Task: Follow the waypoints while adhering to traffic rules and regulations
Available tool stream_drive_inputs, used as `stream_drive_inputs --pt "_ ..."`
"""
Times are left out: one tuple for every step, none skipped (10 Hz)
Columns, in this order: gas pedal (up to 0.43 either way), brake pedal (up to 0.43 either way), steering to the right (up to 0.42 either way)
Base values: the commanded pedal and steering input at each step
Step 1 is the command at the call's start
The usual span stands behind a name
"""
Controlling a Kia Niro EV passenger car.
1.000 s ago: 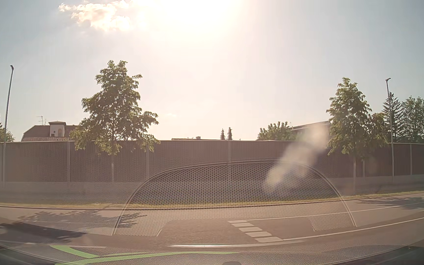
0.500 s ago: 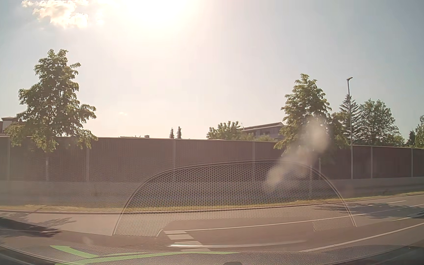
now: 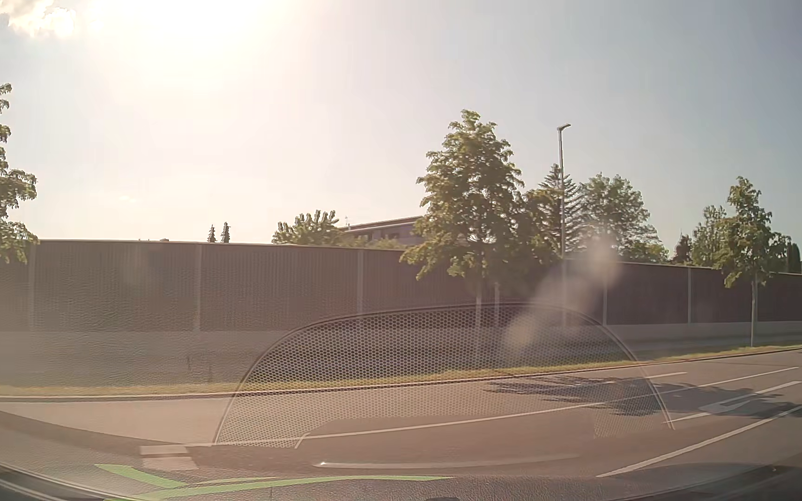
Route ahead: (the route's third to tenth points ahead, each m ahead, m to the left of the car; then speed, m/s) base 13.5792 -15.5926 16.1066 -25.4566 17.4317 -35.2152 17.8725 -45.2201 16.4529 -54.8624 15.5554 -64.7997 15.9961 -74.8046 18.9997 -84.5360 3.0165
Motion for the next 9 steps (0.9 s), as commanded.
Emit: stream_drive_inputs --pt "0.079 0.0 0.583" --pt "0.079 0.0 0.583" --pt "0.079 0.0 0.583" --pt "0.079 0.0 0.583" --pt "0.079 0.0 0.587" --pt "0.079 0.0 0.599" --pt "0.079 0.0 0.615" --pt "0.079 0.0 0.633" --pt "0.079 0.0 0.646"
